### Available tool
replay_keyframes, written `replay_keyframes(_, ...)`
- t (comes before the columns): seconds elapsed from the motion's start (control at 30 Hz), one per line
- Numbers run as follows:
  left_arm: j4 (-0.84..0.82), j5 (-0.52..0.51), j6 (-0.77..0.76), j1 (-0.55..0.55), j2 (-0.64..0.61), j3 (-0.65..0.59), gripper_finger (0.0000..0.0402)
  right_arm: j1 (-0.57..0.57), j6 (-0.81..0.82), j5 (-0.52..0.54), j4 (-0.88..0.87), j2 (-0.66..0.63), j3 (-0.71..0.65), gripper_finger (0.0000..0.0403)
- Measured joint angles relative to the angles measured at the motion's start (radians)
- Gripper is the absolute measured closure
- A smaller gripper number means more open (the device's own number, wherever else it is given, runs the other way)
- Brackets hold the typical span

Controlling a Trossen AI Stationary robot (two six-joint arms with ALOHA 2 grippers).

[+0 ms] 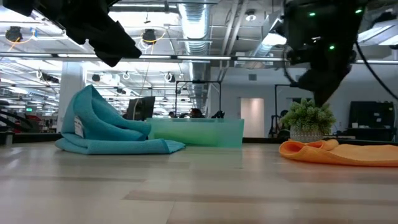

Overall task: Roll microfiber towels into tight, uniform cylinder then place into a basket
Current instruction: Roll the orange microfiber cloth

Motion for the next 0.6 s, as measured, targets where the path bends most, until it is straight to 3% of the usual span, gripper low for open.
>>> replay_keyframes(0.27,-0.014,0.000,0.000,0.000,0.000,0.000,0.0291,-0.278,-0.195,-0.192,0.311,-0.053,-0.026,0.0182)
replay_keyframes(0.6,-0.029,0.000,-0.001,0.000,0.000,0.000,0.0291,-0.327,-0.239,-0.257,0.366,0.139,-0.026,0.0184)
